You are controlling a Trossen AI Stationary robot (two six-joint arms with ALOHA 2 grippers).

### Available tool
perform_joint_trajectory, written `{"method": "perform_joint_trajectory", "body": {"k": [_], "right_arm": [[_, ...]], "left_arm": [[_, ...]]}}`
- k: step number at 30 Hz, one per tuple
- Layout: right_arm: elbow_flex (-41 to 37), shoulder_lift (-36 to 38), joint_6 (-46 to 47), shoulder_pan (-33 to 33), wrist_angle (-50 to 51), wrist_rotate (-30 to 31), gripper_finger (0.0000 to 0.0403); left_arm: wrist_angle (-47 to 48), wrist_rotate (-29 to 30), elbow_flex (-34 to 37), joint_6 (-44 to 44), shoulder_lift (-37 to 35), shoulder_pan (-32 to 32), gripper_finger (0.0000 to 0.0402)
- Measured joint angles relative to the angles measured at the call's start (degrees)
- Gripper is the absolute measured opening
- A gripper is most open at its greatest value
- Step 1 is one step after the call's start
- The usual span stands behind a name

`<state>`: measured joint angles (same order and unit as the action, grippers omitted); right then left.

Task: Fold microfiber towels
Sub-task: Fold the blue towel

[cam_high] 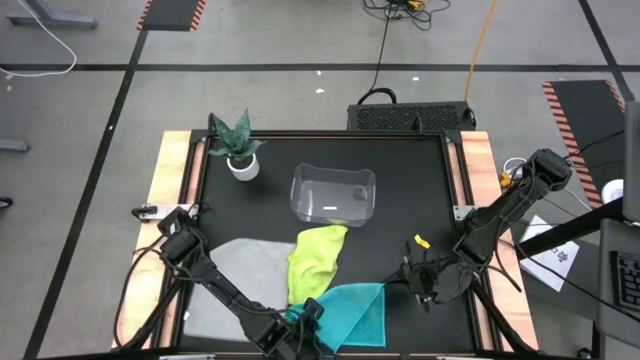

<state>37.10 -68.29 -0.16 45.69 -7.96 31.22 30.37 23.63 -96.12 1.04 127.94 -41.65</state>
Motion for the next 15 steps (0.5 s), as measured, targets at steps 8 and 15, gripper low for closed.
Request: {"method": "perform_joint_trajectory", "body": {"k": [8, 15], "right_arm": [[0.0, 0.0, 0.0, 0.0, -0.4, -0.01, 0.0], [0.0, 0.0, -0.04, 0.0, -0.38, 0.03, 0.0]], "left_arm": [[1.05, 0.49, 0.0, 2.27, 0.0, 0.39, 0.0011], [3.2, 4.84, 0.0, 2.73, -0.95, -0.56, 0.0005]]}}
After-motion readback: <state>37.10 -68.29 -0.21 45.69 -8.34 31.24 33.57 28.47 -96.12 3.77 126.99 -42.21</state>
